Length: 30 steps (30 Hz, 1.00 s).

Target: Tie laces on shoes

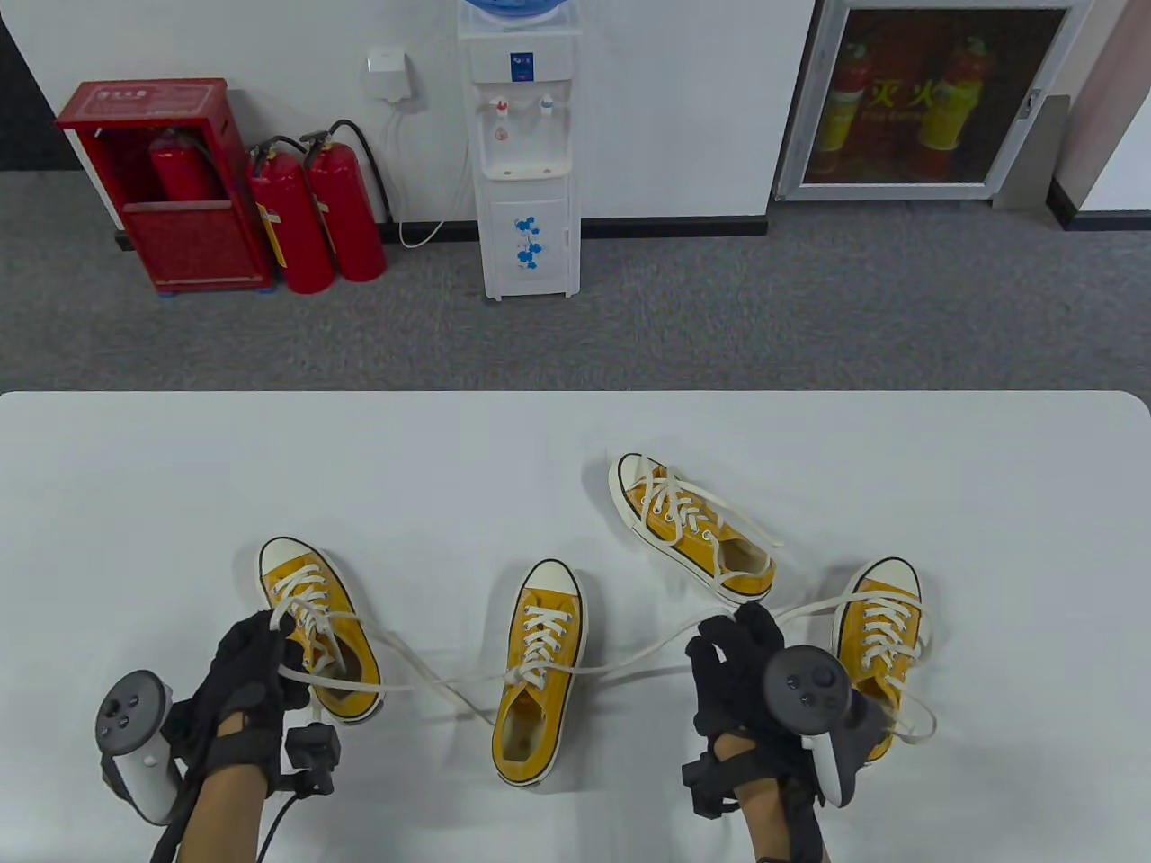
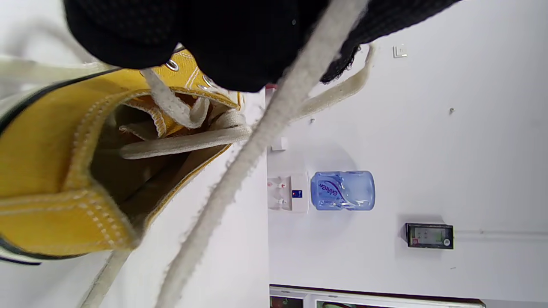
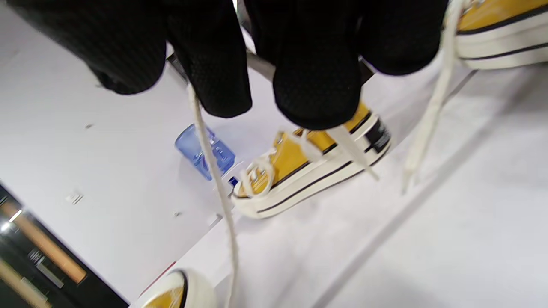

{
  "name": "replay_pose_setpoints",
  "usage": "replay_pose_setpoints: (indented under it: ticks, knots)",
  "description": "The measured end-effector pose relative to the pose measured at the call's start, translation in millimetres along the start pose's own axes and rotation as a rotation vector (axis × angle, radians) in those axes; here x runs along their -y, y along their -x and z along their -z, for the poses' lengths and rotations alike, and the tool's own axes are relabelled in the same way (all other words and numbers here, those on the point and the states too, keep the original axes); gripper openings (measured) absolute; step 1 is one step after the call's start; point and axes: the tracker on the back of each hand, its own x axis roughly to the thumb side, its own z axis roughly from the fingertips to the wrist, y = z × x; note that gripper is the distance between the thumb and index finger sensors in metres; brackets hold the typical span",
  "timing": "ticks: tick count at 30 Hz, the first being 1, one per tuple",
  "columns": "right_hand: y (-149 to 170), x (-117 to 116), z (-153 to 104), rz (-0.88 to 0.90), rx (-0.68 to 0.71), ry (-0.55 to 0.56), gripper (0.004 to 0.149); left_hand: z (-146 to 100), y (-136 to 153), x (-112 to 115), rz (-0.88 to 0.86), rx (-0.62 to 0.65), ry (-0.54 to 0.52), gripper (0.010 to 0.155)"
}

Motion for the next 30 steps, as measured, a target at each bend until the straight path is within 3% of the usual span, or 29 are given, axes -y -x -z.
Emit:
replay_pose_setpoints:
  ticks: [7,10,20,27,30]
  knots:
    - [-18.7,-33.3,-4.9,-0.140,0.123,-0.119,0.058,0.8,0.8,1.3,-0.003,0.015,0.003,0.044]
    - [-22.9,-52.7,-4.6,-0.178,0.126,-0.229,0.062,1.1,1.0,2.3,-0.004,0.020,0.010,0.044]
    - [-40.6,-110.3,0.3,-0.406,0.115,-0.441,0.079,0.4,0.2,4.2,-0.024,0.023,0.019,0.044]
    - [-46.3,-129.7,2.1,-0.510,0.098,-0.407,0.074,0.1,0.3,4.8,-0.026,0.021,0.022,0.044]
    - [-48.8,-128.2,3.7,-0.540,0.078,-0.357,0.065,0.2,0.5,5.3,-0.024,0.021,0.021,0.044]
